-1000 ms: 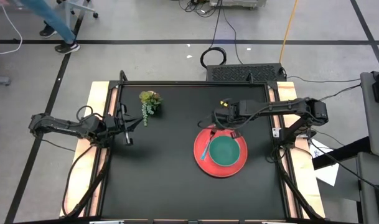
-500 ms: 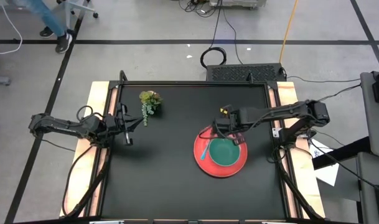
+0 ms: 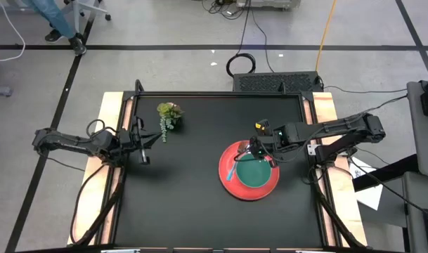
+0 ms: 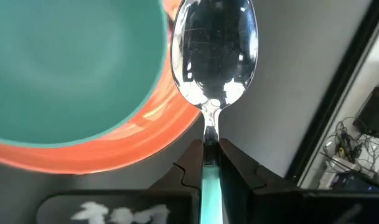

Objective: Set table place
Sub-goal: Put the blue spoon into the green bowl

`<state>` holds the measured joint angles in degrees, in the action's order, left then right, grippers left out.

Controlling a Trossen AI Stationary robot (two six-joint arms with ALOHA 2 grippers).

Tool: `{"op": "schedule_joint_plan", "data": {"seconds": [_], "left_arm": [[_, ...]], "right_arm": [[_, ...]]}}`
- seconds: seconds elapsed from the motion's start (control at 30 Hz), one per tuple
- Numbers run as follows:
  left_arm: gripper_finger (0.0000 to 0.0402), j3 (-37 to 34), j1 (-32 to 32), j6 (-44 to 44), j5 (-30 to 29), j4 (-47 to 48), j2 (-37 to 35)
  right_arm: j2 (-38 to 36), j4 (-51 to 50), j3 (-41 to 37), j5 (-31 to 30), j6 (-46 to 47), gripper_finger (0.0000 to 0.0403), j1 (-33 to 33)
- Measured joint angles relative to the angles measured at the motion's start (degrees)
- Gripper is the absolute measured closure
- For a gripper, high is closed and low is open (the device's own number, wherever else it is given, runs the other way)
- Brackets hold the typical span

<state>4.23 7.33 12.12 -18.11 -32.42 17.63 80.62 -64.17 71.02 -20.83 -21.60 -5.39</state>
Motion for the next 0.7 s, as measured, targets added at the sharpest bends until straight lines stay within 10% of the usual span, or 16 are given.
{"op": "schedule_joint_plan", "data": {"seconds": [0.7], "left_arm": [[0.0394, 0.0, 0.0, 0.2, 0.0, 0.0, 0.0]], "right_arm": [[0.3, -3.8, 0.0, -7.9, -7.6, 0.0385, -10.2]]}}
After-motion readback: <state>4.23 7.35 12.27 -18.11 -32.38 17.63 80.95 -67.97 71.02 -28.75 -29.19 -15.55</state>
